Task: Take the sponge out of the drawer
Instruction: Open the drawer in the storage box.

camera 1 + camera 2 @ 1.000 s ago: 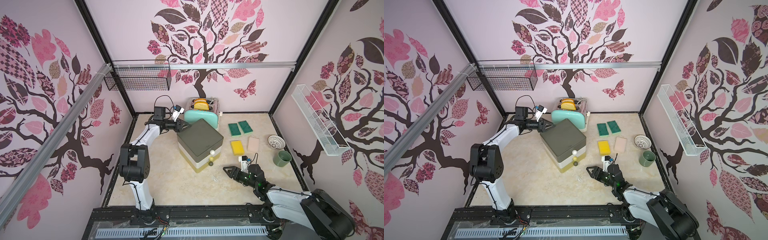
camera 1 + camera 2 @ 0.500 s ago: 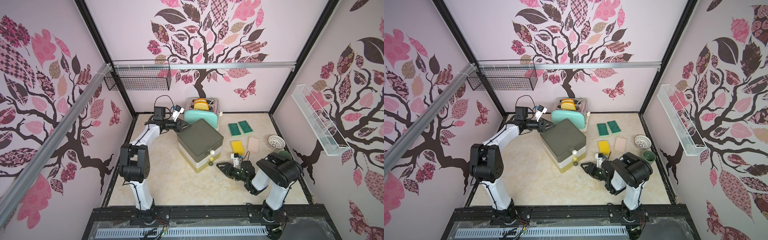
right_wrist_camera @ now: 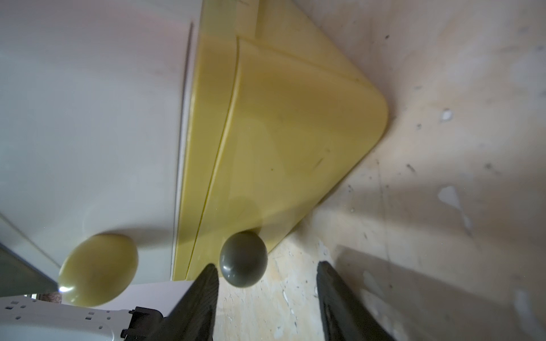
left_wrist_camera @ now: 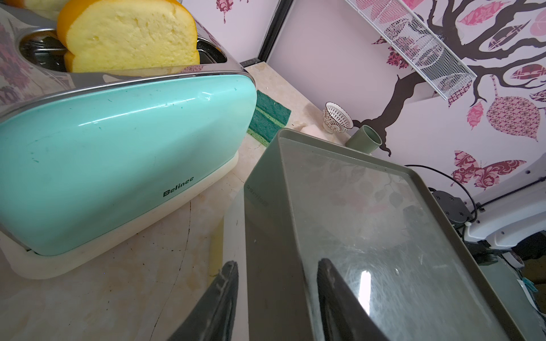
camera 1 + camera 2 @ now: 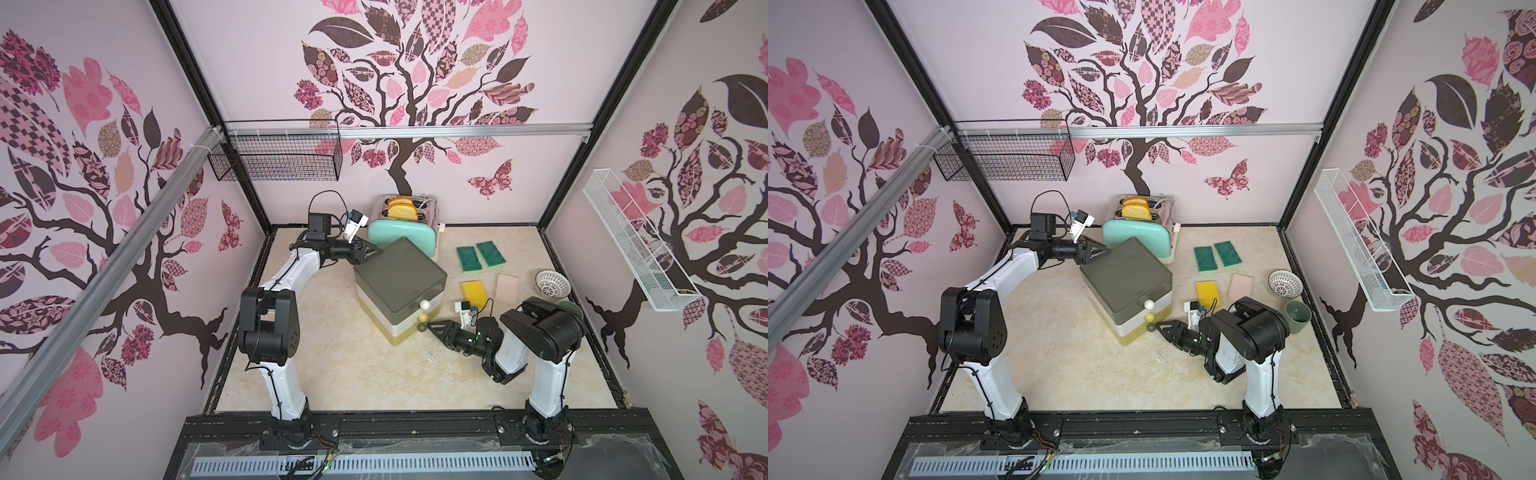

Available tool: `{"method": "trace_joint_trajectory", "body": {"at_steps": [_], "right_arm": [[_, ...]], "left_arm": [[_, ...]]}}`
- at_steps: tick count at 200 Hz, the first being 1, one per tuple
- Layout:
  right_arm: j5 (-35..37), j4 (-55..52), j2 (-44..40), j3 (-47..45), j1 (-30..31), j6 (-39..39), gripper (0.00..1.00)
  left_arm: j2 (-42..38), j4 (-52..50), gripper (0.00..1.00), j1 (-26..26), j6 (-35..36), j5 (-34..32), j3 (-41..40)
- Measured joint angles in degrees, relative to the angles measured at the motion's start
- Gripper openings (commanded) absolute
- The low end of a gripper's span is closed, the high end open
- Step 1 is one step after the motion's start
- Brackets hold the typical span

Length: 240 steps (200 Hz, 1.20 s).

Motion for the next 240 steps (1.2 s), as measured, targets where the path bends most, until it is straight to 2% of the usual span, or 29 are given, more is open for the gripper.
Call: {"method": "trace_joint_trajectory", "body": {"at_steps": [86,107,137,170,215,240], "right_arm": [[-2.47,1.25,3.52,3.91,2.27,0.52,0.52],[-2.58,0.72,3.58,4.0,2.58,0.61,0.46],[-2.84,0.72,3.61,4.33,2.64,0.17,0.31],[-2.93,0.83,3.63,4.63,2.64,-0.42,0.22],[-2.71,0.17,2.82,4.04,2.64,-0.68,0.17],[-2.86,-4.48,-2.12,0.96,2.62,-2.84,0.16]], "left_arm": [[0.0,0.0,0.47,0.0,0.0,0.0,0.0],[0.0,0.0,0.47,0.0,0.0,0.0,0.0],[0.0,0.02,0.47,0.0,0.0,0.0,0.0],[0.0,0.02,0.47,0.0,0.0,0.0,-0.02],[0.0,0.02,0.47,0.0,0.0,0.0,-0.02],[0.0,0.02,0.47,0.02,0.0,0.0,-0.02]]}}
